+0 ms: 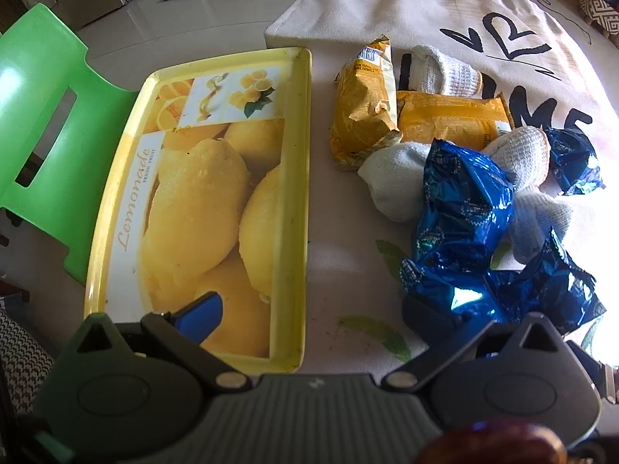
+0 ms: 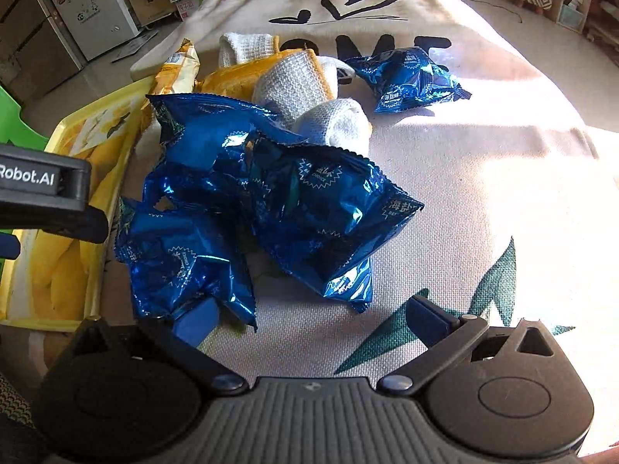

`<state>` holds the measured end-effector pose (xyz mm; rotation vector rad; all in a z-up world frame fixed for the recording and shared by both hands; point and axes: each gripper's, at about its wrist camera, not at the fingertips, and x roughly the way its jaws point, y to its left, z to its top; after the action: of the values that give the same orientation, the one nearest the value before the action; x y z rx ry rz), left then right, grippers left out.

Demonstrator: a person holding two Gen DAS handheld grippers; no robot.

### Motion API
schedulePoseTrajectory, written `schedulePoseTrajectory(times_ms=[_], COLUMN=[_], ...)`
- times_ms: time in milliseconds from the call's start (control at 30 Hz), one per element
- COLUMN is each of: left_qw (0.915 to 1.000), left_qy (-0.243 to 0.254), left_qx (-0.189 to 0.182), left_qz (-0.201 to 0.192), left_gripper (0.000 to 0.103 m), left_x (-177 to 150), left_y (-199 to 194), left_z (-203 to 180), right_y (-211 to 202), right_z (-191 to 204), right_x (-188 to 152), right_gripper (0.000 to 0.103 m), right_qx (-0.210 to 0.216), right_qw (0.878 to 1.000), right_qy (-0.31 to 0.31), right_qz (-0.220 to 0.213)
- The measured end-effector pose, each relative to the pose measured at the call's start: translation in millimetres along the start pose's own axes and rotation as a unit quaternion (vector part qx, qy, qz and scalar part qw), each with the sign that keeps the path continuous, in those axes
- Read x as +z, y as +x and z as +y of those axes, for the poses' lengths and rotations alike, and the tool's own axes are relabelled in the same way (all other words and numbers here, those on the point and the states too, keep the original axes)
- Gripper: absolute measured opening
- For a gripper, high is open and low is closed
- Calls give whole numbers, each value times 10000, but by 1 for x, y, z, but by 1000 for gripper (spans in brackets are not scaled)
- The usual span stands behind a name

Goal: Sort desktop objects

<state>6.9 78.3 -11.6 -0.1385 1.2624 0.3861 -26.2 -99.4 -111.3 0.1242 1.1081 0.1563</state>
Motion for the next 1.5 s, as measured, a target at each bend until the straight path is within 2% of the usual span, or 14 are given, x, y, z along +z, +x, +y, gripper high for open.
schedulePoseTrajectory(times_ms=[167, 267, 433, 633, 933, 1200, 1267, 1500], left_qw=[10000, 9998, 9996, 9986, 9974, 9919, 9915, 9878], left_qy=[43, 67, 192, 411, 473, 726, 775, 1023], left_qx=[-90, -149, -204, -342, -470, -822, -805, -825], left_qz=[-2, 58, 95, -14, -280, -646, -672, -840], left_gripper=[102, 102, 102, 102, 102, 102, 102, 102], left_x=[-1, -1, -2, -5, -7, -12, -15, -31], left_y=[2, 5, 8, 1, -17, -43, -46, -57], left_z=[-6, -9, -21, -34, -32, -37, -38, -46], right_y=[3, 5, 5, -7, -42, -77, -82, -81], right_z=[-14, -33, -45, -47, -32, -48, -56, -69], right_x=[18, 30, 46, 59, 56, 53, 50, 35], right_gripper=[103, 103, 103, 103, 103, 103, 103, 103], right_qx=[-241, -279, -365, -507, -716, -736, -607, -589], right_qw=[9992, 9975, 9957, 9942, 9923, 9924, 9941, 9934], right_qy=[262, 580, 744, 621, -87, 229, 352, 804], right_qz=[-190, -278, -419, -710, -1004, -956, -823, -569])
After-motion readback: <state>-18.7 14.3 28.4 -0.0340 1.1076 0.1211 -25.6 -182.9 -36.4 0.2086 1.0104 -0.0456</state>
